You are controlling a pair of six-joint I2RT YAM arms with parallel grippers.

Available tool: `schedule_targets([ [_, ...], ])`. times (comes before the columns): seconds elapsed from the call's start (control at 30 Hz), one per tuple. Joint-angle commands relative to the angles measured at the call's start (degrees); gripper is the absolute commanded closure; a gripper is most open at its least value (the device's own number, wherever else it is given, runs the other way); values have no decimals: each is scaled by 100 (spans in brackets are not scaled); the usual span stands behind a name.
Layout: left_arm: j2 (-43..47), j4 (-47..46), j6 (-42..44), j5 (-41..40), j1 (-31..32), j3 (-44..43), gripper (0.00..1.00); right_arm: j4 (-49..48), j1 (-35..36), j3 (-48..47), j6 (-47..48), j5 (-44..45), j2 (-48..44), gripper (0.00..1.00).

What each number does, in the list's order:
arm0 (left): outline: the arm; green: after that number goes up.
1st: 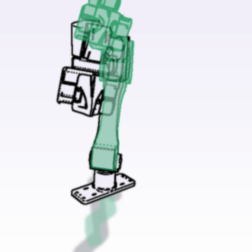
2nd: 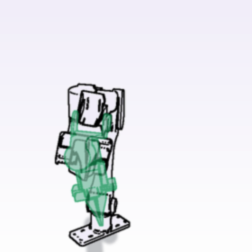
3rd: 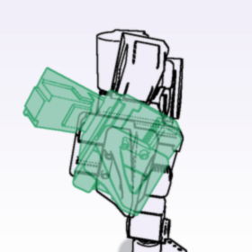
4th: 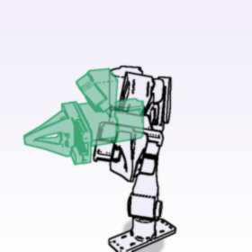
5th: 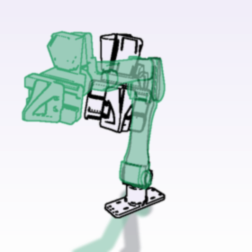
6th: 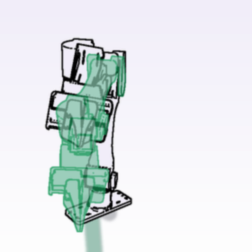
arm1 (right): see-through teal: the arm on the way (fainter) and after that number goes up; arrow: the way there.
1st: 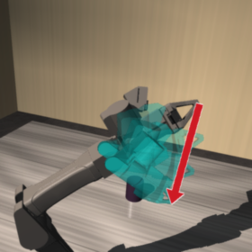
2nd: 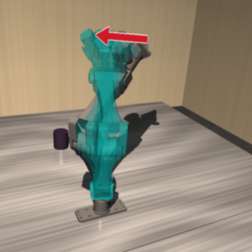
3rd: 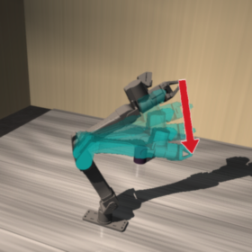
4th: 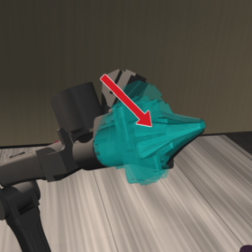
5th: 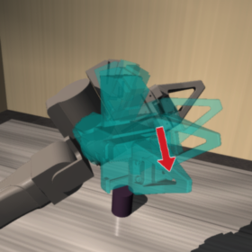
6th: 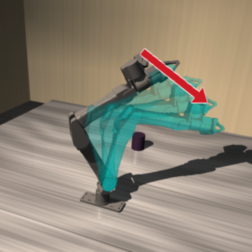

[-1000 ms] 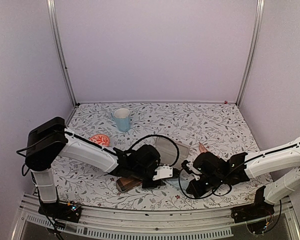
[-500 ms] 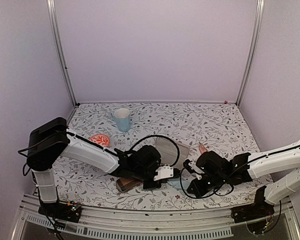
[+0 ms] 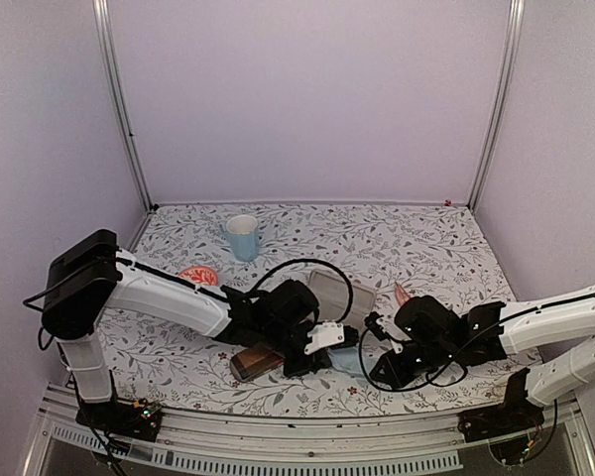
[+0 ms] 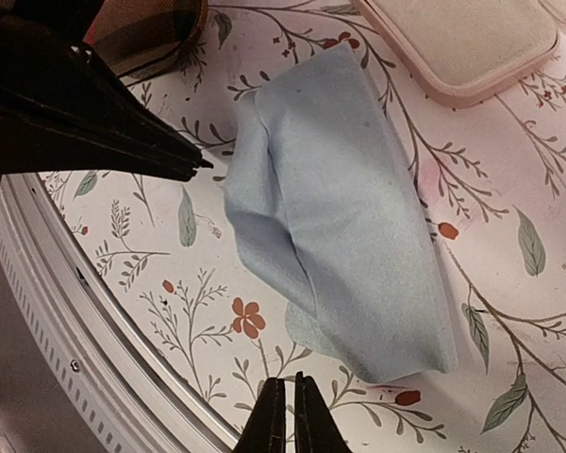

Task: Organize the sunglasses
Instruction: Adjust the glasses cleaning cloth at the center of the board.

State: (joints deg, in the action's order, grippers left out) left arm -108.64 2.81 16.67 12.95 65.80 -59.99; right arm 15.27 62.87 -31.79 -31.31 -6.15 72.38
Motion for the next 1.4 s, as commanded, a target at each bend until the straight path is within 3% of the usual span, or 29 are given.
schedule_targets([
  [0.0,438,553,-555,483,78,-261,100,-141,-75,97,12,-116,-241,94],
  [0.17,517,606,-574,312,80,-255,100,-190,-92,142,3,-151,-305,93],
  [0.33,298,318,-212,-230,88,-191,80,-208,-122,183,5,-158,-374,93],
  [0.43,170,104,76,-581,92,-131,76,-203,-163,224,0,-175,-456,92],
  [1.07,-105,-333,1124,-765,323,76,70,-308,-271,278,55,-317,-376,92],
  [1.37,-302,-553,1481,-1292,469,76,70,-444,-276,374,20,-424,-335,91],
])
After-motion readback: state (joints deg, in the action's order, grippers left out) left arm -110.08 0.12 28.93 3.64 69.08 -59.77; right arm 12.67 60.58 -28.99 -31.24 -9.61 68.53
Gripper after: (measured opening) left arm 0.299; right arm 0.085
